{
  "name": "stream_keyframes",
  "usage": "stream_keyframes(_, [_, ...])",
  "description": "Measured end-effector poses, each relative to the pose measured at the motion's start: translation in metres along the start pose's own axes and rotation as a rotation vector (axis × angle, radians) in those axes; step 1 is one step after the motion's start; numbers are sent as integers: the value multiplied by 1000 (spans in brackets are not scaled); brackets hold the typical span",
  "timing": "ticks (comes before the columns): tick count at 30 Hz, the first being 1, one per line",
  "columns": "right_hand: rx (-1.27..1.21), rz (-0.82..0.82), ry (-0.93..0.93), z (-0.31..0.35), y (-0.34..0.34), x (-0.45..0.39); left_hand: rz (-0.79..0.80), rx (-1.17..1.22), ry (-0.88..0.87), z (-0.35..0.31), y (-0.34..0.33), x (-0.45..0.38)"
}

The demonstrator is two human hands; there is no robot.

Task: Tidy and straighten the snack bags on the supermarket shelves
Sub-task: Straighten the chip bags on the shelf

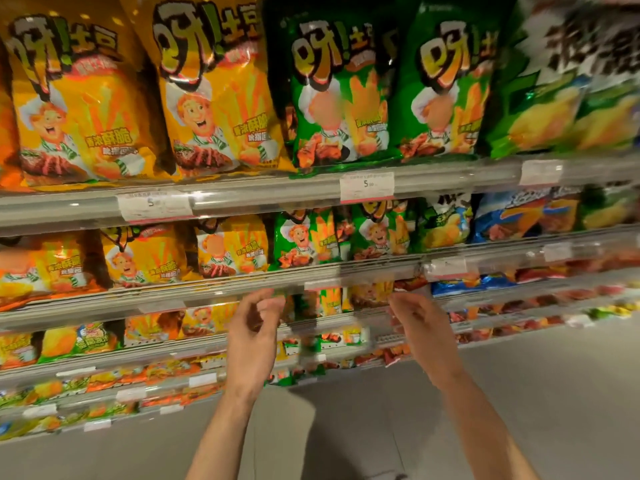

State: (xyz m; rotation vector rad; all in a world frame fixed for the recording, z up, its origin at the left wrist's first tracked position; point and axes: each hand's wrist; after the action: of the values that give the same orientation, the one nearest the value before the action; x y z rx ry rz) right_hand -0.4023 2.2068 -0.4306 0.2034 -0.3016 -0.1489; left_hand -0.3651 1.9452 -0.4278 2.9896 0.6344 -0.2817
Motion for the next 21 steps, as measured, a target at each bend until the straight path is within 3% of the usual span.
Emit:
stream_keyframes(15, [-76, 36, 80, 8, 211, -87, -61, -12, -44, -59, -242, 26])
stream_keyframes(21, [-94, 37, 50, 4, 264, -113, -71, -17, -36, -76, -298, 30])
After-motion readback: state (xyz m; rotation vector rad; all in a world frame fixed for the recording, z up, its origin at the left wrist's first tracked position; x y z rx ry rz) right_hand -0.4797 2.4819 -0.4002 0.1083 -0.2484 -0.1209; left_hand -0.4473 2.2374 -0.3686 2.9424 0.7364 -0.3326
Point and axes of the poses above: each hand's wrist, its own x-axis away from the middle knuckle, its own y-axis out of the back of the hand, z = x × y, and after that the axes turned 11 degrees about -y, right-handed
